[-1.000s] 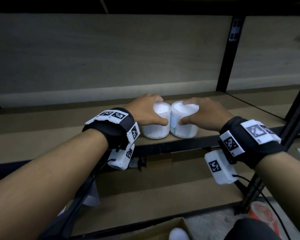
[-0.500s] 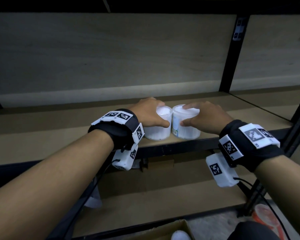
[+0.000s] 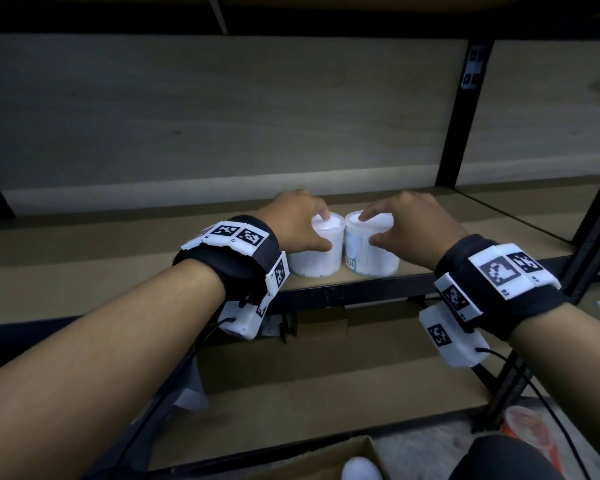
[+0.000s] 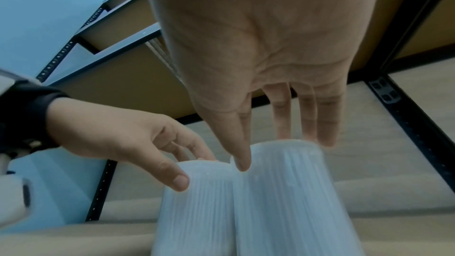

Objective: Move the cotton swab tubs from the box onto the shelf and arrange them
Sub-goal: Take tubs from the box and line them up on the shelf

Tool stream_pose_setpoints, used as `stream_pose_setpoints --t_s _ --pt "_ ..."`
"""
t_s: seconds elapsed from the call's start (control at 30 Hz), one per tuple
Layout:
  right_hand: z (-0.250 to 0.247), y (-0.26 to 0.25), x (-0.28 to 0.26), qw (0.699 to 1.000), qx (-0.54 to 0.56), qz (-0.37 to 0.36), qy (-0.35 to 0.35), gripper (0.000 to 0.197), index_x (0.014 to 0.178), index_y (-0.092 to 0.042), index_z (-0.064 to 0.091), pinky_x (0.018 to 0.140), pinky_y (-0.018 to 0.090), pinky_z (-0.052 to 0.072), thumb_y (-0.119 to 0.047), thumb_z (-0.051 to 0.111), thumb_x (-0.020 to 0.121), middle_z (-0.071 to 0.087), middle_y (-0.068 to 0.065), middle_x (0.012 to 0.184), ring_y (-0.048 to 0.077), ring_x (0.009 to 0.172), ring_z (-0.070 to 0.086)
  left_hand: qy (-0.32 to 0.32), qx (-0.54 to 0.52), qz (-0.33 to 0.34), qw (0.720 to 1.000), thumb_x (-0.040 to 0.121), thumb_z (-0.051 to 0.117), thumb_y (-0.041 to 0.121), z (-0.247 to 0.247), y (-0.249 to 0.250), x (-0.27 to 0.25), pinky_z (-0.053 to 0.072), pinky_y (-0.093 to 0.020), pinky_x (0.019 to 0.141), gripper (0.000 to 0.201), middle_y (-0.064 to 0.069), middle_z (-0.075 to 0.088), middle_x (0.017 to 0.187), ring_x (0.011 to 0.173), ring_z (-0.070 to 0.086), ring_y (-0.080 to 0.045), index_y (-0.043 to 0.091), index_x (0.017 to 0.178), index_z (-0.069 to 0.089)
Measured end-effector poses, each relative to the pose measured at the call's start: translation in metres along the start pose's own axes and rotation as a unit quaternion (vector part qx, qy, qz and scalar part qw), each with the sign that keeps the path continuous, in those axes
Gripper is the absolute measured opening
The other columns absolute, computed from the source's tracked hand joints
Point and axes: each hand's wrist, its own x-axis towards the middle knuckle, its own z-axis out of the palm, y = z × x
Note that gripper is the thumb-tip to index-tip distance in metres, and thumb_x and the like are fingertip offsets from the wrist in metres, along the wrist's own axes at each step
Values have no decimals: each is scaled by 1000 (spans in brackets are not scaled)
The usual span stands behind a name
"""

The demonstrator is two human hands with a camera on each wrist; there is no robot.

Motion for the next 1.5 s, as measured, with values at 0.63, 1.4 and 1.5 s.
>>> stream_pose_setpoints --t_s 0.63,1.4,1.5 --pt "7 2 15 1000 -2 16 13 34 98 -29 78 90 33 54 -1 65 83 71 1 108 21 98 66 28 -14 13 999 73 83 41 -3 -2 17 51 -31 94 45 4 70 115 107 63 -14 23 114 73" --pt "42 49 98 998 31 48 -11 32 89 -26 79 90 31 53 0 76 72 73 0 99 20 96 66 37 -12 -42 998 61 87 50 21 -16 109 51 -32 96 50 2 67 119 108 62 -16 29 105 76" --pt "45 52 109 998 36 57 -19 32 87 -27 79 90 31 53 0 76 71 73 0 96 20 94 66 39 -1 -30 999 67 84 49 23 -19 119 45 -30 100 49 5 61 123 120 50 -16 29 110 74"
